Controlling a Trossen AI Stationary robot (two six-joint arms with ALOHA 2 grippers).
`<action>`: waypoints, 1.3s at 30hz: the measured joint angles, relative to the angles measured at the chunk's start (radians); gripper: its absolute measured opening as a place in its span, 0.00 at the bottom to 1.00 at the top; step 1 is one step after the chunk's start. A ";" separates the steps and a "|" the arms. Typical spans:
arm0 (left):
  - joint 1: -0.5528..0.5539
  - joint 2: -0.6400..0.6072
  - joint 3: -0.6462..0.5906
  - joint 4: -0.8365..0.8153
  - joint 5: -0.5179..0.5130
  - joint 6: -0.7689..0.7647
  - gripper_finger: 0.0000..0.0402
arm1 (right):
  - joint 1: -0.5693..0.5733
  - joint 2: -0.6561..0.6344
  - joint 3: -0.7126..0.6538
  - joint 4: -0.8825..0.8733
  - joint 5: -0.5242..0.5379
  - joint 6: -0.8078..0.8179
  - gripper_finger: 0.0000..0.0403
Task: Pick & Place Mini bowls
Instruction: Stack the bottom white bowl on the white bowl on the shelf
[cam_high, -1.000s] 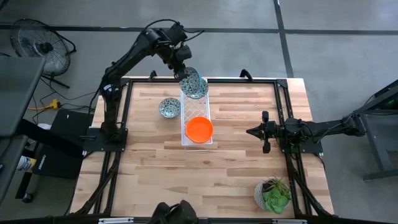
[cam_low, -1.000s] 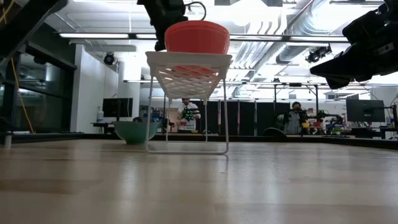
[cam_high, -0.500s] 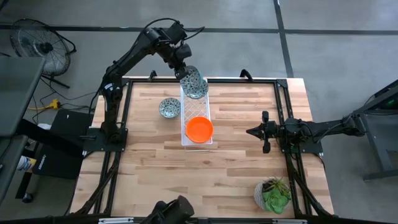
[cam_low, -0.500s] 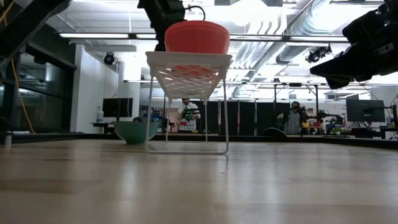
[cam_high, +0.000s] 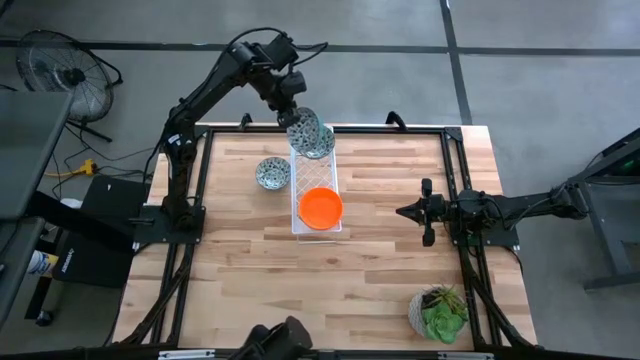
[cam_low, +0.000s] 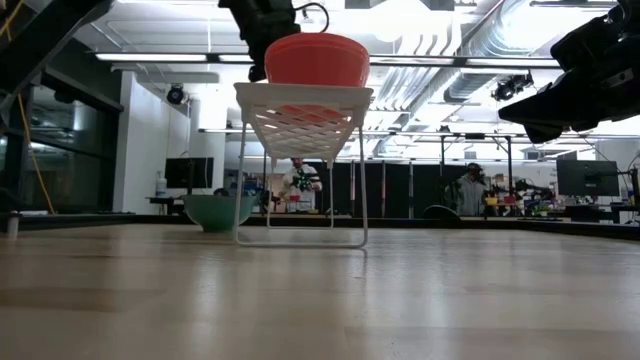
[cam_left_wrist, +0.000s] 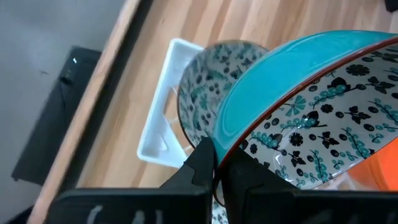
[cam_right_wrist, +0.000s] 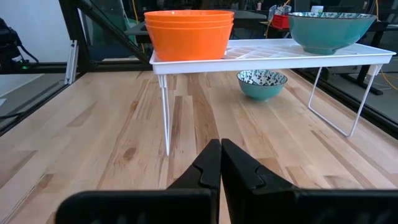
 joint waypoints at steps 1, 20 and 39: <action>0.000 0.000 0.000 0.017 -0.004 0.000 0.01 | 0.000 0.000 0.000 0.000 0.000 0.000 0.00; 0.000 0.069 -0.001 0.000 -0.051 -0.026 0.01 | 0.000 0.000 0.000 0.000 0.000 0.000 0.00; 0.000 0.069 0.000 0.002 -0.052 -0.031 0.04 | 0.000 0.000 0.000 0.000 0.000 0.000 0.00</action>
